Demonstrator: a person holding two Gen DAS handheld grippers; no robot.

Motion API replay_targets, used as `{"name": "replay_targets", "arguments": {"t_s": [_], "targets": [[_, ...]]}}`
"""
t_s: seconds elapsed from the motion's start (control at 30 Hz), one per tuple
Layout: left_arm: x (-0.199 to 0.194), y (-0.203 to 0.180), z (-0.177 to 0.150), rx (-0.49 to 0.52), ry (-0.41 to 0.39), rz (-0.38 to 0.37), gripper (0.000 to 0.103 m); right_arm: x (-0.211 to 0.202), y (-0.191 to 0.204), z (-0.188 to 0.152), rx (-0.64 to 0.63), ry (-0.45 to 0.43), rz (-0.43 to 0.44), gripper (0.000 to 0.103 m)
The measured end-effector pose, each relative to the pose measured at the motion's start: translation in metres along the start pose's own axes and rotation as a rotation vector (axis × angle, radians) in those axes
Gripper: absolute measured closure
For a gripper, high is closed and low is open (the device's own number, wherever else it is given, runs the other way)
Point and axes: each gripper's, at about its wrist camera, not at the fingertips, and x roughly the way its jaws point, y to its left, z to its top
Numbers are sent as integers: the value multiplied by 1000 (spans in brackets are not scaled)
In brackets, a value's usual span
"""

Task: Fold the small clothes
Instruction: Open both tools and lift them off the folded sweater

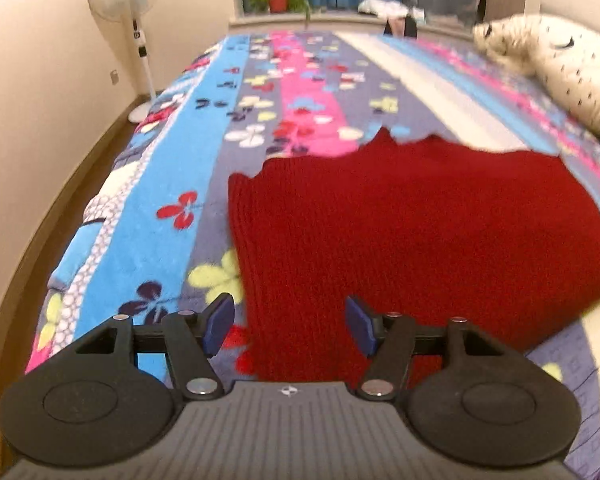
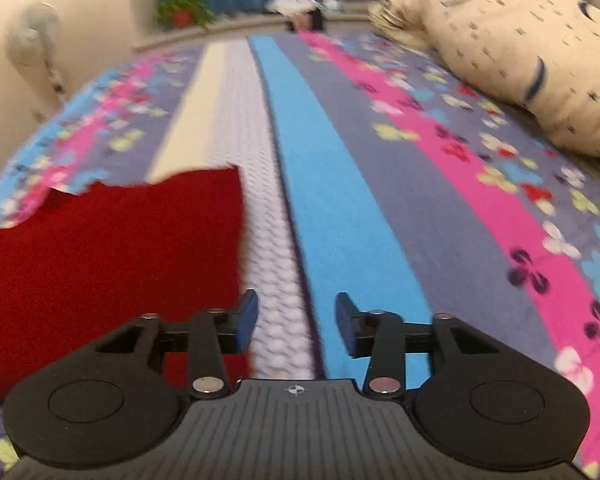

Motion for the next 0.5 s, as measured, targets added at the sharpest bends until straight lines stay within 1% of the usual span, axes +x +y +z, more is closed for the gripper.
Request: {"name": "replay_targets", "arguments": {"t_s": [0.07,0.1,0.2,0.23,0.5], "targets": [[1,-4,2,1,6,-8,36,9,12,-1,-53,35,52,54],[4,-6,2,5,21,-6,36,15,14,-3,-94,63,60,54],[10,-10,-1,18,54,10,36,37,33,-21,-238,191,-3,54],[10,-11,0,17,55,11,36,43,38,-22,-256,208,-16,54],[19,-7,-4,16,70,1,36,42,41,-22,-224,198,-18,54]]}}
